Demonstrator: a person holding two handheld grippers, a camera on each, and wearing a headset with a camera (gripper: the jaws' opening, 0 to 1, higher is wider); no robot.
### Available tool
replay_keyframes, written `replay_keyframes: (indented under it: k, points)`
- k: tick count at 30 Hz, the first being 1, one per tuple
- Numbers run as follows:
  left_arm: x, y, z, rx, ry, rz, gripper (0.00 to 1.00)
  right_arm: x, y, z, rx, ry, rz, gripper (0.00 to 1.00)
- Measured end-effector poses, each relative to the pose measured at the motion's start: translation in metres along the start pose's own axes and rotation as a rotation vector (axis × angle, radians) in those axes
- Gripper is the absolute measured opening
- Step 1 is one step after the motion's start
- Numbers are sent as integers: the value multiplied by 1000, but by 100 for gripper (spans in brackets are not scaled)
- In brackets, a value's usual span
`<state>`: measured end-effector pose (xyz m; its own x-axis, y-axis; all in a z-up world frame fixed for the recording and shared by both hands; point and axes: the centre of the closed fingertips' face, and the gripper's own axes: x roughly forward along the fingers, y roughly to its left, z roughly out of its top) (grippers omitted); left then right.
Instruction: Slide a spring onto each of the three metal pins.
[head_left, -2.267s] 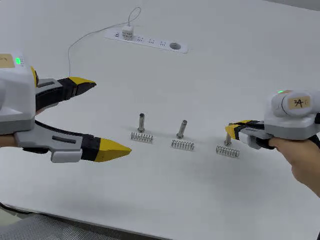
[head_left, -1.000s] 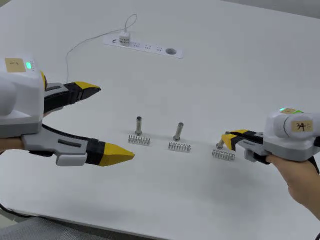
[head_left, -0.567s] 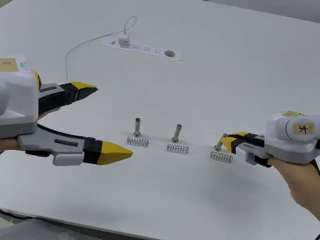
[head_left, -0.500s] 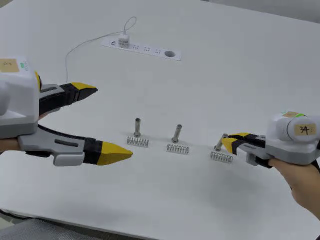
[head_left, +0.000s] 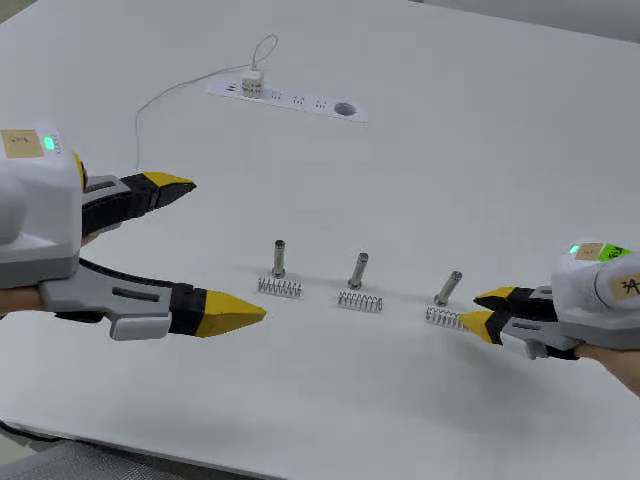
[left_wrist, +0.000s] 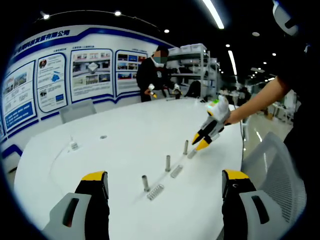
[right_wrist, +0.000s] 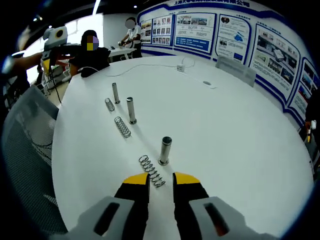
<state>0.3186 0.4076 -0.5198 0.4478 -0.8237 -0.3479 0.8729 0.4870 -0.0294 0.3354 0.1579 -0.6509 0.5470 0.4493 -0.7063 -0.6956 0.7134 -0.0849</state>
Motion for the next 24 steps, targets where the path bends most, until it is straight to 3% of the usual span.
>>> replay_keyframes:
  k: [14, 24]
  points:
    - [0, 6, -4, -11, 32, 14, 96, 19, 12, -11, -169, 81, 158, 22]
    - [5, 4, -9, -14, 53, 3, 96, 20, 12, -12, -161, 81, 220, 20]
